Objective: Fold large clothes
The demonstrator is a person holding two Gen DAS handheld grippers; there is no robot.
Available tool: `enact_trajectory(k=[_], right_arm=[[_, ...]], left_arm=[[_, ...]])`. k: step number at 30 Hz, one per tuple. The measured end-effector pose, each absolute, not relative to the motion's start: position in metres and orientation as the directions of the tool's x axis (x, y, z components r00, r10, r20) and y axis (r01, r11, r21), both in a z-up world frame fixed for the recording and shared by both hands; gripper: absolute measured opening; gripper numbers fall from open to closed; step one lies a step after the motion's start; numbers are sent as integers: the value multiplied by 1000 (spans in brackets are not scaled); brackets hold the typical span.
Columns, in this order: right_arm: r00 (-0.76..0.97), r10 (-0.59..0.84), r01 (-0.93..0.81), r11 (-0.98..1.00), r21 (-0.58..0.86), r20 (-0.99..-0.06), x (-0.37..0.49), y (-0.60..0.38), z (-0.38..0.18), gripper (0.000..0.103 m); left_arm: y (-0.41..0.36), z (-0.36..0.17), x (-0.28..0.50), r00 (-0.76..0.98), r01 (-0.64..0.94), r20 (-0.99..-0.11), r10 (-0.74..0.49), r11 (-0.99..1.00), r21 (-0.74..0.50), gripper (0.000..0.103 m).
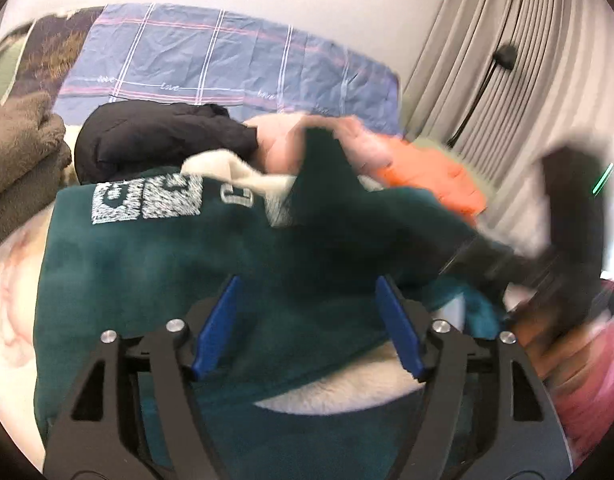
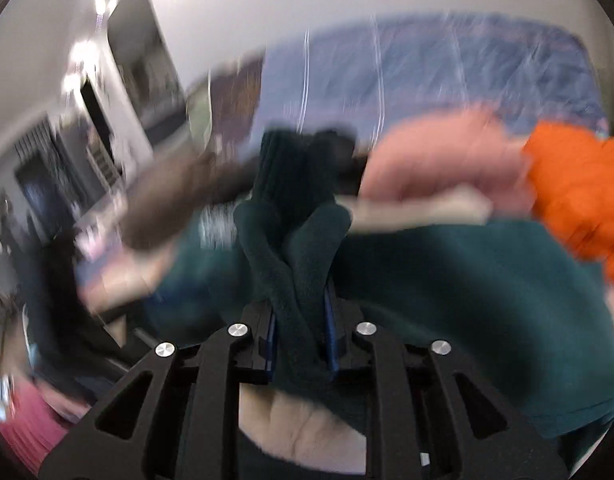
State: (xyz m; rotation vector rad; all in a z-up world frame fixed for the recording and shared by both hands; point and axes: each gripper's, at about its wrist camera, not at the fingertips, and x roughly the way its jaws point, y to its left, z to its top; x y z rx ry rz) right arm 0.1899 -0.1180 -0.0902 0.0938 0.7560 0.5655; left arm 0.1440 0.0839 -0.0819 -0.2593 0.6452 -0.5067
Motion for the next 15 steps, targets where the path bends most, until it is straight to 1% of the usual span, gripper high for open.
enact_trajectory(k=[3, 6, 8, 9, 11, 13, 15], right_arm=[[597, 521, -448, 847, 286, -610, 187, -124, -97, 22], [598, 529, -454, 842, 290, -602, 176, -123, -92, 25], [598, 530, -458, 842, 286, -601, 176, -122, -92, 27], [602, 526, -461, 843, 276, -601, 172, -121, -92, 28], [614, 513, -469, 848, 247, -600, 168, -116, -92, 32], [610, 526, -490, 838, 240, -592, 164, -112, -90, 48], [606, 535, -513, 828, 225, -589, 155, -106, -90, 55]], left_arm=[[95, -79, 150, 643, 385, -456, -615, 774, -502, 76], [90, -78, 166, 603, 375, -462, -651, 742, -556, 77], [80, -74, 176, 576, 385, -472, -667, 731, -564, 78], [70, -71, 183, 559, 395, -483, -674, 728, -560, 80], [55, -68, 195, 546, 399, -515, -661, 746, -534, 82], [41, -67, 205, 549, 390, -557, -623, 781, -489, 83], [29, -68, 216, 561, 359, -605, -565, 825, -437, 82]])
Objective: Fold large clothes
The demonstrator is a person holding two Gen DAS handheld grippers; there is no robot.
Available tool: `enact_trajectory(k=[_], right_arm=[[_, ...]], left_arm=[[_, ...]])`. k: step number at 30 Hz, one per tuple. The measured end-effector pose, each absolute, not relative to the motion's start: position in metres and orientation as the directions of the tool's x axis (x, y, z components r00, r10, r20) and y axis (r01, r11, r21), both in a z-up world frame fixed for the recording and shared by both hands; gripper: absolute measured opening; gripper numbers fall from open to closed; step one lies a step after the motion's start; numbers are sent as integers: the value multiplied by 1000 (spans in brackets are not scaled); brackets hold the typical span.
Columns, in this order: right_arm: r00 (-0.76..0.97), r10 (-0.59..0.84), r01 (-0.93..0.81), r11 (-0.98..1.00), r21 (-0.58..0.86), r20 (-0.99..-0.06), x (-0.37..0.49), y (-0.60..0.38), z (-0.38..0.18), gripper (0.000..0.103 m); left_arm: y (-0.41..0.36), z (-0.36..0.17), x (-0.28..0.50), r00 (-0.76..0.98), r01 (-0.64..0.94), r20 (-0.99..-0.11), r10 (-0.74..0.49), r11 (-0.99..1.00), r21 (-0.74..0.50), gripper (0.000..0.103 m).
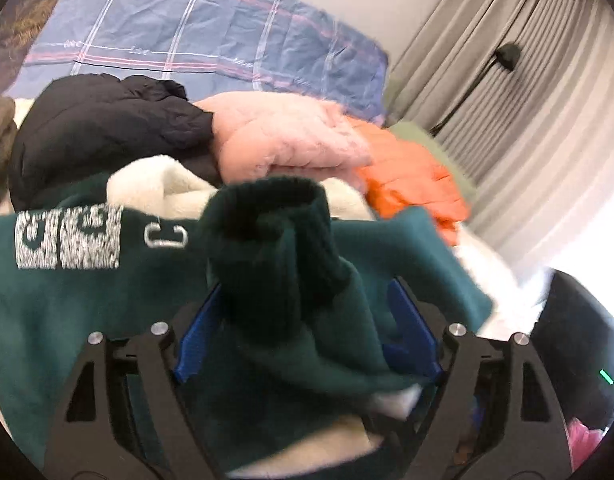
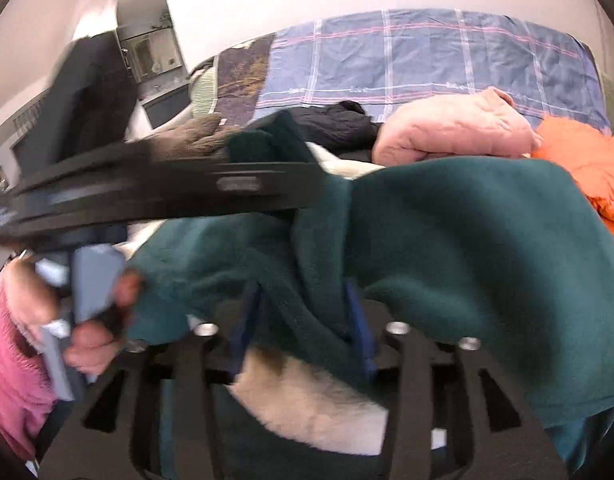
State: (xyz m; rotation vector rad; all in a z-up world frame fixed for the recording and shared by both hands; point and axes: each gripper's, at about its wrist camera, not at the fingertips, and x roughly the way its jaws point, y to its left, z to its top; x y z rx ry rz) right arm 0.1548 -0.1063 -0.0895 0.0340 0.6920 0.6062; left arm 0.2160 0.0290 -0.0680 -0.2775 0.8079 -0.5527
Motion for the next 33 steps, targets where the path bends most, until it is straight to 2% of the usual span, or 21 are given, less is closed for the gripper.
enact_trajectory(k=[3, 4, 6, 9, 11, 13, 15, 17, 18, 19, 21, 22, 23, 25, 28, 30, 32, 33], right_arm=[[617, 533, -537, 823, 186, -578, 141, -110, -80, 55], [616, 544, -538, 819, 200, -570, 137, -115, -76, 55], [623, 559, -529, 817, 232, -547, 132, -131, -68, 55], [683, 534, -476, 843, 251, -499, 125, -168, -52, 55], [727, 515, -424, 857, 293, -455, 123, -199, -42, 56], [756, 481, -364, 873, 325, -445, 126, -227, -41, 63], [752, 416, -289, 905, 312, -511, 137, -243, -55, 63], [688, 326, -194, 944, 269, -649, 158, -248, -89, 63], [653, 299, -165, 953, 255, -696, 165, -249, -105, 63], [631, 298, -150, 953, 264, -716, 168, -250, -120, 63], [651, 292, -145, 954, 263, -701, 165, -250, -121, 63], [660, 288, -150, 956, 253, -694, 164, -249, -114, 63], [672, 286, -154, 956, 249, -683, 161, -248, -107, 63], [704, 295, -180, 954, 239, -647, 159, -245, -88, 63], [740, 306, -220, 952, 215, -599, 162, -233, -63, 63], [741, 344, -247, 938, 242, -576, 169, -220, -54, 63], [721, 390, -268, 919, 288, -573, 181, -209, -58, 63], [708, 398, -267, 915, 301, -583, 186, -200, -61, 63]], left_arm=[[32, -70, 223, 580, 334, -609, -542, 839, -429, 30], [39, -70, 223, 580, 330, -585, -567, 820, -468, 20], [52, -59, 216, 622, 329, -529, -577, 806, -493, 19], [76, -20, 189, 682, 382, -381, -624, 749, -542, 18], [94, 11, 164, 732, 432, -296, -614, 754, -495, 17], [111, 28, 144, 773, 446, -262, -578, 788, -425, 18], [128, 22, 137, 790, 418, -292, -540, 821, -388, 18], [142, -10, 142, 779, 339, -393, -488, 856, -391, 18], [146, -37, 149, 758, 279, -477, -446, 882, -380, 19], [148, -56, 153, 739, 246, -528, -418, 897, -366, 21], [154, -99, 159, 691, 160, -633, -349, 928, -337, 27], [159, -106, 157, 694, 130, -641, -326, 934, -334, 35], [168, -107, 154, 704, 110, -630, -327, 927, -359, 39], [180, -88, 146, 741, 77, -595, -312, 919, -386, 40], [174, -42, 127, 835, 45, -519, -180, 964, -261, 38], [156, -20, 116, 856, 130, -458, -241, 957, -260, 38], [132, -8, 123, 829, 235, -447, -336, 934, -268, 47], [112, -9, 128, 802, 293, -464, -376, 925, -243, 58]])
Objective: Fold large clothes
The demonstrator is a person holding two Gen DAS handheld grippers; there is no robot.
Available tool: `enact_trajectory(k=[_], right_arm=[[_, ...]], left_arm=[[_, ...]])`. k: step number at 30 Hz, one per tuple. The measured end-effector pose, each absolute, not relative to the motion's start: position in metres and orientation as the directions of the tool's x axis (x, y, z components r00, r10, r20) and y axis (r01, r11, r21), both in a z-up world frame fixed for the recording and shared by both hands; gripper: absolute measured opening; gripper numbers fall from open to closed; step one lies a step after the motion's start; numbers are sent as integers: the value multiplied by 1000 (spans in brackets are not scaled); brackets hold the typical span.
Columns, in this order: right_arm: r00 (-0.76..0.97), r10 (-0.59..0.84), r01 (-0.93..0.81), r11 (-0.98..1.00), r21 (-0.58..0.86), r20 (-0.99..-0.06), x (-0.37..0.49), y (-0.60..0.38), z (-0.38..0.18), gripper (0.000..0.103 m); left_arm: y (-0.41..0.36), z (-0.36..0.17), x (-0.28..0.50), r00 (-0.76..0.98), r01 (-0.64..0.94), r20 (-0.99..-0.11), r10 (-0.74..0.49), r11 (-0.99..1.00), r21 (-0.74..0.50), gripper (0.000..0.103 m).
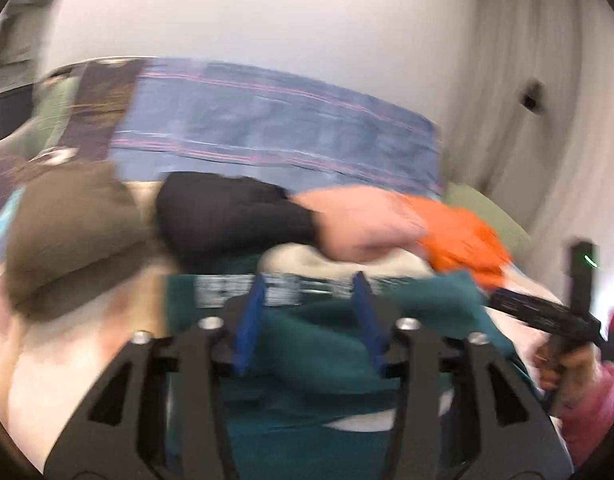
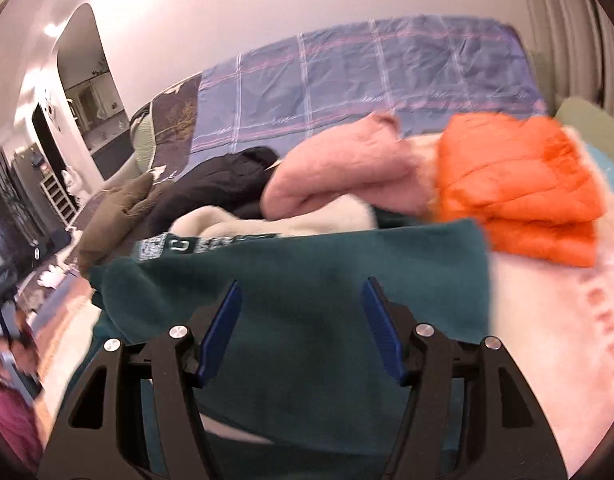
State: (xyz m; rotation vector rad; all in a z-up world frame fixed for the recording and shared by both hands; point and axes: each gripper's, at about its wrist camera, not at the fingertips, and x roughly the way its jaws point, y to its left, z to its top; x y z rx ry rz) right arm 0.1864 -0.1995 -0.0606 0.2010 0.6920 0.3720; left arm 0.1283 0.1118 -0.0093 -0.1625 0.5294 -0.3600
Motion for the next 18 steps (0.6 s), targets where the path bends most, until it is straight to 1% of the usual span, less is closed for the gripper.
enact_trajectory(k=[1, 2, 3, 4, 5, 6, 7, 10, 14, 18], right_arm=[[691, 402, -259, 914, 313, -601, 193, -192, -68, 65], [664, 392, -238, 918, 318, -636, 202, -185, -81, 68], [647, 354, -213, 934, 286, -675, 209, -178, -98, 70], [650, 320, -211, 947, 241, -689, 211, -170, -109, 74], [691, 265, -229, 963, 145, -673, 208, -161, -120, 75], [725, 234, -246, 966, 73, -648, 202, -155, -127, 78], [746, 218, -247, 968, 43, -630, 198, -151, -129, 78], [733, 252, -255, 963, 88, -632, 200, -159, -128, 78], [745, 238, -251, 965, 68, -623, 201, -155, -127, 79], [743, 270, -267, 959, 99, -612, 199, -160, -123, 81]], left_arm=[[101, -13, 130, 787, 317, -483, -383, 923, -216, 65], [87, -24, 138, 761, 335, -526, -380, 924, -184, 66], [70, -49, 154, 711, 336, -610, -350, 931, -142, 66], [59, -72, 169, 667, 328, -678, -309, 939, -106, 66], [48, -105, 184, 627, 322, -735, -258, 945, -58, 66], [44, -121, 183, 660, 328, -715, -232, 945, -4, 68], [41, -128, 177, 700, 335, -679, -223, 941, 36, 68], [46, -117, 178, 681, 329, -690, -244, 944, -9, 68], [45, -122, 177, 693, 333, -678, -245, 943, 0, 68], [44, -121, 173, 695, 333, -678, -240, 943, 8, 68]])
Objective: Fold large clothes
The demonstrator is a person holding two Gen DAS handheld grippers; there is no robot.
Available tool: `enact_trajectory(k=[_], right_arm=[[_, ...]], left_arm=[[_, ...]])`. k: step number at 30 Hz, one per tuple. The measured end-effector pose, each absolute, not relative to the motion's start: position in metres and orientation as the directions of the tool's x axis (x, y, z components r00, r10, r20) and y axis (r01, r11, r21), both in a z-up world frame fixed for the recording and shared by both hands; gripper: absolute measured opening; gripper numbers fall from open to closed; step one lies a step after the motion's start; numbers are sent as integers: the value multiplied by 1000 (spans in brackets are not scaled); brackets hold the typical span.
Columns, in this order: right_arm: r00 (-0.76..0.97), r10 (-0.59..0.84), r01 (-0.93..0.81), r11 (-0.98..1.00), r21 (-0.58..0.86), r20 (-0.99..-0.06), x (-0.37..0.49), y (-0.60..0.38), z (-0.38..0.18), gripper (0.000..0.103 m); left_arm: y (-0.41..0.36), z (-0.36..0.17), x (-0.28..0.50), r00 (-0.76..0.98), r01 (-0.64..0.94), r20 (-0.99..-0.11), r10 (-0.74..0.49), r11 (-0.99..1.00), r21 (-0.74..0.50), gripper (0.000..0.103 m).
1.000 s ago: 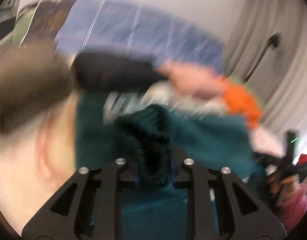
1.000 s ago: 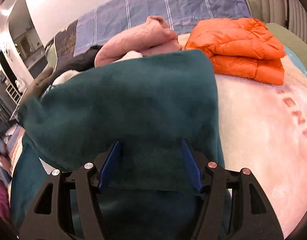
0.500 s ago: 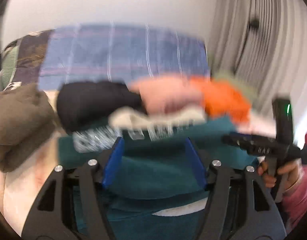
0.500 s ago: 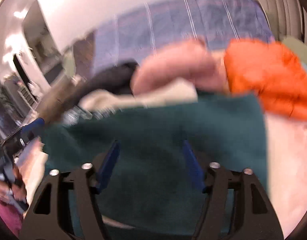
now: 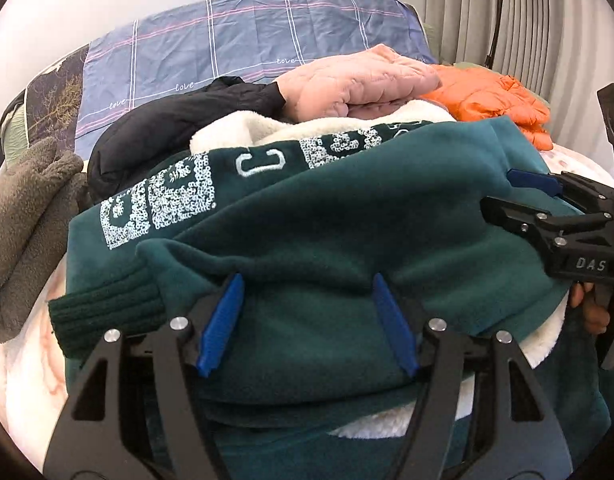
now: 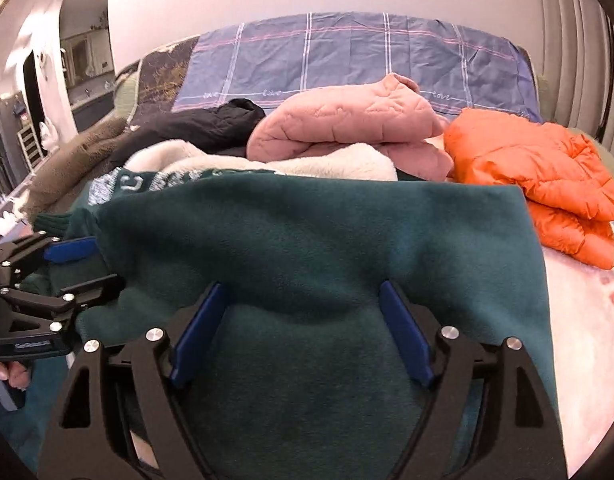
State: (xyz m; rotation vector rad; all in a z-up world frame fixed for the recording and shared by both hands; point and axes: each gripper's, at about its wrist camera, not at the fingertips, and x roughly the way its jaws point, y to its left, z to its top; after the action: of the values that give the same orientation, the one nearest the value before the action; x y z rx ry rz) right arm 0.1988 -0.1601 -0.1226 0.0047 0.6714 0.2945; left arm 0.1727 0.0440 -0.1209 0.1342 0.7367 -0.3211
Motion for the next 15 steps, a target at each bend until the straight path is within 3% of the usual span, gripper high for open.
enact_trajectory(k=[3, 4, 6, 7, 8, 15], right_arm=[[758, 291, -258, 956, 142, -584, 171, -171, -98, 81], [757, 316, -272, 948, 163, -572, 161, -174, -93, 82], [725, 270, -250, 960, 123, -634, 161, -172, -101, 84], [694, 229, -238, 968, 83, -683, 166, -168, -113, 94], [671, 217, -241, 968, 69, -709, 170, -166, -125, 96], [658, 324, -227, 946, 231, -680, 128, -210, -95, 97]], left_arm=[[47, -103, 162, 698, 320, -683, -216, 947, 27, 68], [51, -94, 152, 706, 327, -666, -241, 945, 4, 73], [54, -90, 141, 709, 360, -646, -284, 933, -15, 80], [52, -98, 143, 695, 359, -670, -261, 933, 10, 80], [48, -109, 147, 675, 358, -699, -235, 933, 32, 81], [61, -82, 102, 731, 323, -652, -201, 944, 71, 83]])
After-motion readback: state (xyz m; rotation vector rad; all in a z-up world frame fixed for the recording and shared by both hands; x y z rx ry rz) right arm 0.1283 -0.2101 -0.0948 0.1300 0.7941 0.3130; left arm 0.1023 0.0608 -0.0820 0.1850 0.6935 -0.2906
